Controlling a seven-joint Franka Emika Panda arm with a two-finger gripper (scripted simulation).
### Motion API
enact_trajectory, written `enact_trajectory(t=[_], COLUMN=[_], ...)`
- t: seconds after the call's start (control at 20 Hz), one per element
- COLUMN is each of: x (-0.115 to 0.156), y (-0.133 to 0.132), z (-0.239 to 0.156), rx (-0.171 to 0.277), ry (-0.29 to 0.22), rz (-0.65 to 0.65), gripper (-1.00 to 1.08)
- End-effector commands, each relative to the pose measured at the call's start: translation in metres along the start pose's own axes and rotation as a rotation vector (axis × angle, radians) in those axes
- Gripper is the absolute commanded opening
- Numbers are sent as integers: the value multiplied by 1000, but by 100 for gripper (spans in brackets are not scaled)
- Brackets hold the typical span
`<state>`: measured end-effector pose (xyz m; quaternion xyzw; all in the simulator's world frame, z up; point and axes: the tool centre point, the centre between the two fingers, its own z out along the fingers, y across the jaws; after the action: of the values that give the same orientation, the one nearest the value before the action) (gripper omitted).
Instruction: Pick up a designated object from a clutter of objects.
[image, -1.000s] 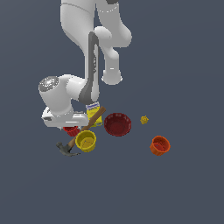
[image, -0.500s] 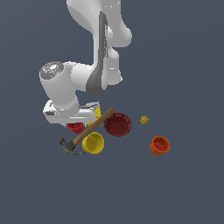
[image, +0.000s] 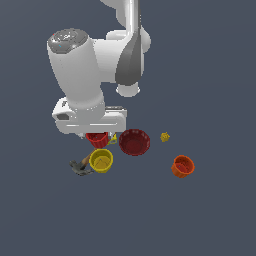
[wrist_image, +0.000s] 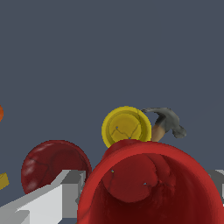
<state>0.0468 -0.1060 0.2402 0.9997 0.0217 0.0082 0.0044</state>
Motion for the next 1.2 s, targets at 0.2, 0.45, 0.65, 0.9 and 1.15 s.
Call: enact_trajectory(t=[0.2,0.45,0.65,0.9,1.15], x=[25,42,53,63,68], y=[-41,-67,-82,-94,-100], z=[-62,-102,-125,-143,-153], rx=[2,5,7,8,9], ry=[-6,-10,-12,-15,-16], rz=[1,1,1,1,1], gripper=[-100,-100,-100,-100,-100])
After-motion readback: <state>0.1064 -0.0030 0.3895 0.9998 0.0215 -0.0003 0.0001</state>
